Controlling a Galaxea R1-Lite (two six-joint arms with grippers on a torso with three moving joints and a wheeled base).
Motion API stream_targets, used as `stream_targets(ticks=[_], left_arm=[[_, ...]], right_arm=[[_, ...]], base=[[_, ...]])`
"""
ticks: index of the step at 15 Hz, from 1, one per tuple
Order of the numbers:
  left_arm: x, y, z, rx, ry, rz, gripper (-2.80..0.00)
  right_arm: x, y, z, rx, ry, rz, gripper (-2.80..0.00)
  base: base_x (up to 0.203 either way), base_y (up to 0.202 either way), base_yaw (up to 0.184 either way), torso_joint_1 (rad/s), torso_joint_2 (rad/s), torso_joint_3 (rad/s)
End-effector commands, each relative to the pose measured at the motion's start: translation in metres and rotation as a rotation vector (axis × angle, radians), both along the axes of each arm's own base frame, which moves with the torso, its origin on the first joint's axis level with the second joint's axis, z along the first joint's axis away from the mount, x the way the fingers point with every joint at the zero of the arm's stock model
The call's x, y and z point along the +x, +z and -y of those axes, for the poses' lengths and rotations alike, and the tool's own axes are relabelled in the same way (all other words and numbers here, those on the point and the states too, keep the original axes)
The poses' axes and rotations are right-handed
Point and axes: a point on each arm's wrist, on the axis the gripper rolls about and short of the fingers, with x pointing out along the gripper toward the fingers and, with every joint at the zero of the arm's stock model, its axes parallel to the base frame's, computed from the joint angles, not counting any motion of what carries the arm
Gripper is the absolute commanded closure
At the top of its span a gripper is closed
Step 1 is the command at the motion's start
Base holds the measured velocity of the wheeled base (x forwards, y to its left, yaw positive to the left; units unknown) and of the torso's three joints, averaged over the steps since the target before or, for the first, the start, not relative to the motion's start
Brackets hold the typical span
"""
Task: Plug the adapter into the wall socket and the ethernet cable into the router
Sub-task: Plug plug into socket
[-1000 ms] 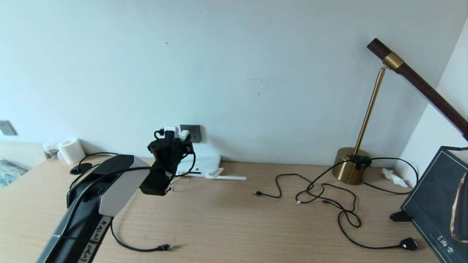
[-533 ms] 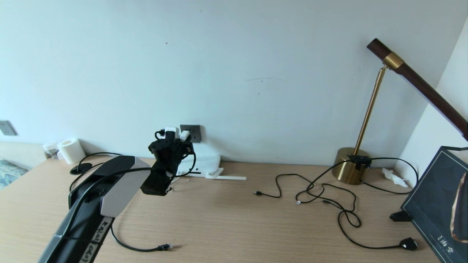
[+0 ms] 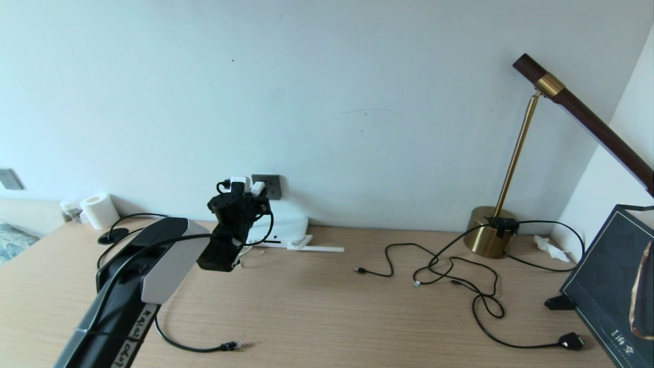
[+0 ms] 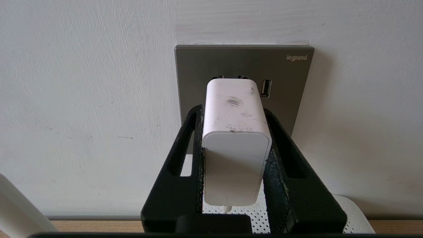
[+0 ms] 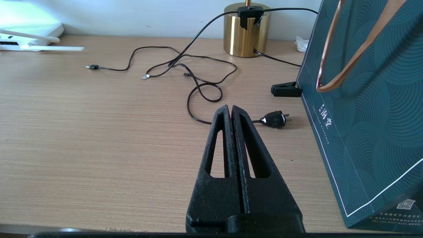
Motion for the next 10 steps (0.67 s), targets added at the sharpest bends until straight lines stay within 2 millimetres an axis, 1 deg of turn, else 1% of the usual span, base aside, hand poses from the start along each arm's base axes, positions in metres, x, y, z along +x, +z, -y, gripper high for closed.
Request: stream_targets(ticks=[1, 10], left_arm=[[0.0002, -0.0004, -0.0001, -0.001, 0.000, 0.006, 0.00], [0.0041, -0.0031, 0.0013, 0.000, 0.000, -0.003, 0.00]], right_arm=[[0.0000, 0.0000, 0.0000, 0.000, 0.000, 0.000, 0.00], [0.0000, 0.0000, 0.0000, 0.000, 0.000, 0.000, 0.00]], base=[[0.000, 0.000, 0.000, 0.000, 0.00, 0.000], [0.000, 0.000, 0.000, 0.000, 0.00, 0.000]])
